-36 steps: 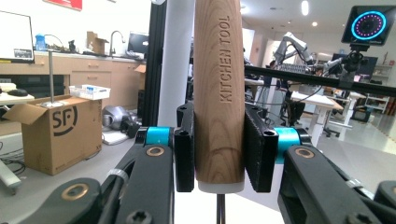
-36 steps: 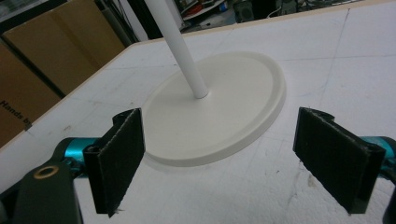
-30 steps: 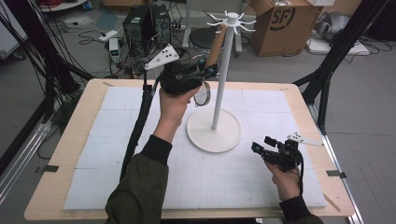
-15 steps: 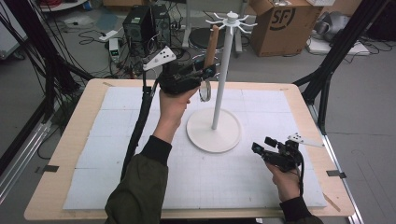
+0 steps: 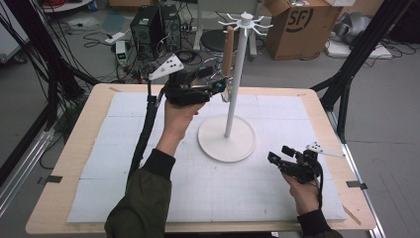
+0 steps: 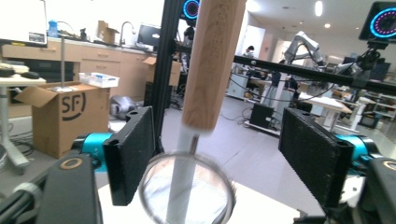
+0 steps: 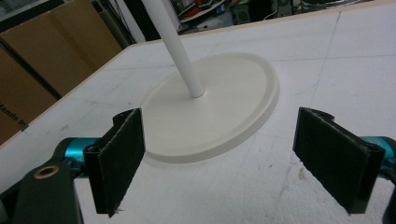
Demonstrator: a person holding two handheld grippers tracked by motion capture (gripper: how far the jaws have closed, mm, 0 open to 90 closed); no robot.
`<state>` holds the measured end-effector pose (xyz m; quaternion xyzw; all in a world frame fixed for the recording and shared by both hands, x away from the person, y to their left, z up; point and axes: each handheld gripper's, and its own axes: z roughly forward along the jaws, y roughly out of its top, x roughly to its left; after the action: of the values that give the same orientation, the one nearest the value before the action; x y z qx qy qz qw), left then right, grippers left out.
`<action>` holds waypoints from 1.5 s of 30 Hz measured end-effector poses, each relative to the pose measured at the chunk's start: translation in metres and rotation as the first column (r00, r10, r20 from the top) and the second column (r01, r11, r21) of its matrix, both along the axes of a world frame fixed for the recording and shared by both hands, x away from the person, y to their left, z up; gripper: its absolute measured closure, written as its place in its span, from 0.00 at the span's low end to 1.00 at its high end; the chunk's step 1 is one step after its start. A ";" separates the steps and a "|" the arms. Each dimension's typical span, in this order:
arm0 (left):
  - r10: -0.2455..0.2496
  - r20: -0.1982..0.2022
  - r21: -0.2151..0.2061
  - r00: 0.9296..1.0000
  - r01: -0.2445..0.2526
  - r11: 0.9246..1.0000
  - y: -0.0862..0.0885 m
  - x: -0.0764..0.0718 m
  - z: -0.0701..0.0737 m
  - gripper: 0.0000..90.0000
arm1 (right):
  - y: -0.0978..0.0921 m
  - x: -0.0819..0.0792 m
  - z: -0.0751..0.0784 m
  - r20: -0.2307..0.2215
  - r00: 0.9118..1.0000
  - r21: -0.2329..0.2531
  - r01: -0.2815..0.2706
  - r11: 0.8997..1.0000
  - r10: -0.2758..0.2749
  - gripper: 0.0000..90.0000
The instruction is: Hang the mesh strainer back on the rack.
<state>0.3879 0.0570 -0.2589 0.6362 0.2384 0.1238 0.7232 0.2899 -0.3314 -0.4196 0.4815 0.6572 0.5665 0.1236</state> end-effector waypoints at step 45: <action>0.127 -0.022 0.143 0.992 -0.123 0.982 0.094 -0.086 -0.104 0.22 | 0.017 -0.008 0.005 0.086 0.996 -0.051 0.007 0.999 -0.003 0.17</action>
<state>0.3018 0.1509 -0.3626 0.6716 0.2796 0.1756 0.6632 0.2822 -0.3149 -0.4144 0.4550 0.6644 0.5694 0.1655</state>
